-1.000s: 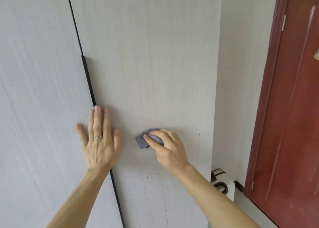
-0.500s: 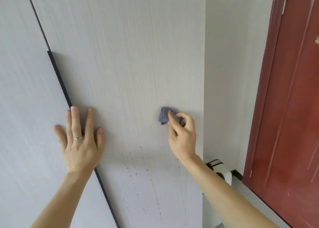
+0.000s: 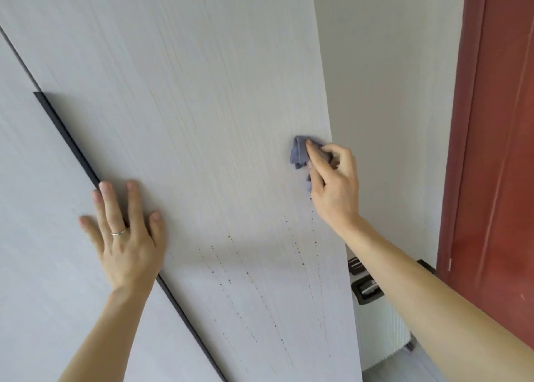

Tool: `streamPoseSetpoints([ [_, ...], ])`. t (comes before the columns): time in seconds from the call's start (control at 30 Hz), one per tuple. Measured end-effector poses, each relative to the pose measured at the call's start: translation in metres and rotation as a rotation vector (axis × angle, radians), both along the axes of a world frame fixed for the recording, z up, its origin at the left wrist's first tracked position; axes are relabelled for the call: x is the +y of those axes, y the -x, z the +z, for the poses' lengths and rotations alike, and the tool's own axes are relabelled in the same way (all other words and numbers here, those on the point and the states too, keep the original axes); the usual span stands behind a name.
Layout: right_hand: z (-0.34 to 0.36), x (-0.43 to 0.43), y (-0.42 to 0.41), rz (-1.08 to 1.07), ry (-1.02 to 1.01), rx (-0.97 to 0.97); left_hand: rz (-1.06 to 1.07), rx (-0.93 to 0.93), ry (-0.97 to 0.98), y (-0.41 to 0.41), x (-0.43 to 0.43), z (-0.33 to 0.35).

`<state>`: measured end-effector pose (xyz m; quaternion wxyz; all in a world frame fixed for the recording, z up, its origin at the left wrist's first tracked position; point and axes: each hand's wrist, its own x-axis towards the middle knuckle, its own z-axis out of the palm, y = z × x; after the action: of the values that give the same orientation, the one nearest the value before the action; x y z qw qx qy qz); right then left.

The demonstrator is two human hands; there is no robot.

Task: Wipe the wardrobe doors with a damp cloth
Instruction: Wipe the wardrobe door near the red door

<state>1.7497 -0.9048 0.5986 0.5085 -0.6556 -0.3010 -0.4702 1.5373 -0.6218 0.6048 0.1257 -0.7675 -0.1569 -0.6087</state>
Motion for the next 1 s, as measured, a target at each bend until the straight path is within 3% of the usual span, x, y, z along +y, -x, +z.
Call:
streamPoseSetpoints([
  [0.1, -0.035, -0.002, -0.001, -0.058, 0.043, -0.078, 0.019, -0.02, -0.01, -0.002, 0.002, -0.002],
  [0.27, -0.122, -0.022, 0.01, -0.054, 0.346, -0.098, 0.028, -0.018, 0.016, -0.004, 0.006, -0.004],
  [0.37, -0.09, -0.027, 0.005, -0.025, 0.359, -0.116, 0.031, -0.017, 0.015, -0.003, 0.006, -0.002],
  [0.53, 0.007, -0.009, 0.0, -0.064, 0.121, -0.17, 0.032, -0.01, 0.026, -0.003, 0.004, -0.004],
  [0.63, -0.01, 0.0, 0.005, -0.071, 0.119, -0.221, 0.043, 0.002, 0.044, -0.003, 0.004, -0.003],
  [0.8, -0.106, -0.004, 0.022, 0.015, 0.472, -0.245, 0.049, 0.053, 0.077, 0.002, 0.0, -0.001],
  [0.9, -0.085, 0.0, 0.029, 0.069, 0.502, -0.197, 0.058, 0.129, 0.112, 0.006, -0.005, 0.002],
  [1.0, -0.028, 0.016, 0.038, 0.051, 0.395, -0.185, 0.072, 0.18, 0.133, 0.007, -0.01, 0.005],
])
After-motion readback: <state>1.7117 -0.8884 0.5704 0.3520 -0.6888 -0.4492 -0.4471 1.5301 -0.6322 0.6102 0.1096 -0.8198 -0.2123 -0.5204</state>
